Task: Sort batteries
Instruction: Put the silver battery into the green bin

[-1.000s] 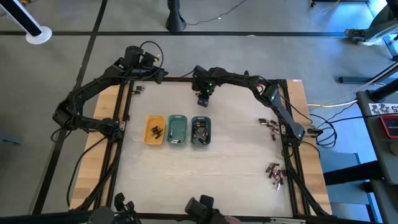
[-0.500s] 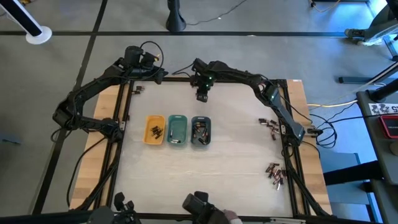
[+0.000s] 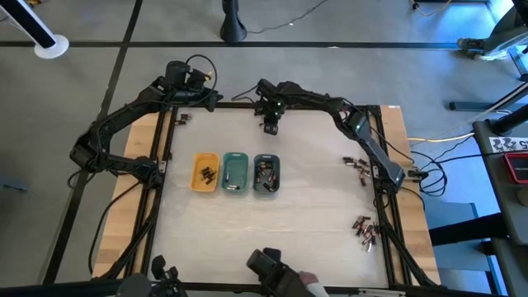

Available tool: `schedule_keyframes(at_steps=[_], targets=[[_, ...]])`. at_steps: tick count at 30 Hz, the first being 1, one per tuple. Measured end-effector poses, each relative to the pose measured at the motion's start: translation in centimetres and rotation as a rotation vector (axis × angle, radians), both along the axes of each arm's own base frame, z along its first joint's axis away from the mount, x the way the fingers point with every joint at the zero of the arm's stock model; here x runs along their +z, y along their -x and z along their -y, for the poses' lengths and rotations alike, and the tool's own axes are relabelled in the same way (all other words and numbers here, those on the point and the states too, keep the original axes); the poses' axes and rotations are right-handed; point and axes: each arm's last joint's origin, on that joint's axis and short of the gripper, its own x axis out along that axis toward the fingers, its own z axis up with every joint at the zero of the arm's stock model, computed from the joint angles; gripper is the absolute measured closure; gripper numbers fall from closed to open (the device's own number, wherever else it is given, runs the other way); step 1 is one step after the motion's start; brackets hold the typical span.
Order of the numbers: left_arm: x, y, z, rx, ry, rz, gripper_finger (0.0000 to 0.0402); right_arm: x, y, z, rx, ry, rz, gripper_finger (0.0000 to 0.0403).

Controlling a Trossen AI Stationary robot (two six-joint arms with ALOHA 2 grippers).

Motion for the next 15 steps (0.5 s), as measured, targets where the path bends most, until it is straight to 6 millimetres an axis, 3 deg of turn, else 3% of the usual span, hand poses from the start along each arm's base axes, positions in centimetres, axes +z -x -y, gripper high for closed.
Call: schedule_keyframes(at_steps=[7, 15], targets=[[0.0, 0.0, 0.0, 0.004, 0.005, 0.003, 0.0231, 0.6, 0.3, 0.8, 0.005, 0.028, 0.016, 0.0313], [0.0, 0.0, 0.0, 0.007, 0.013, 0.005, 0.0231, 4.0, 1.2, -0.1, -0.066, -0.024, 0.029, 0.0330]])
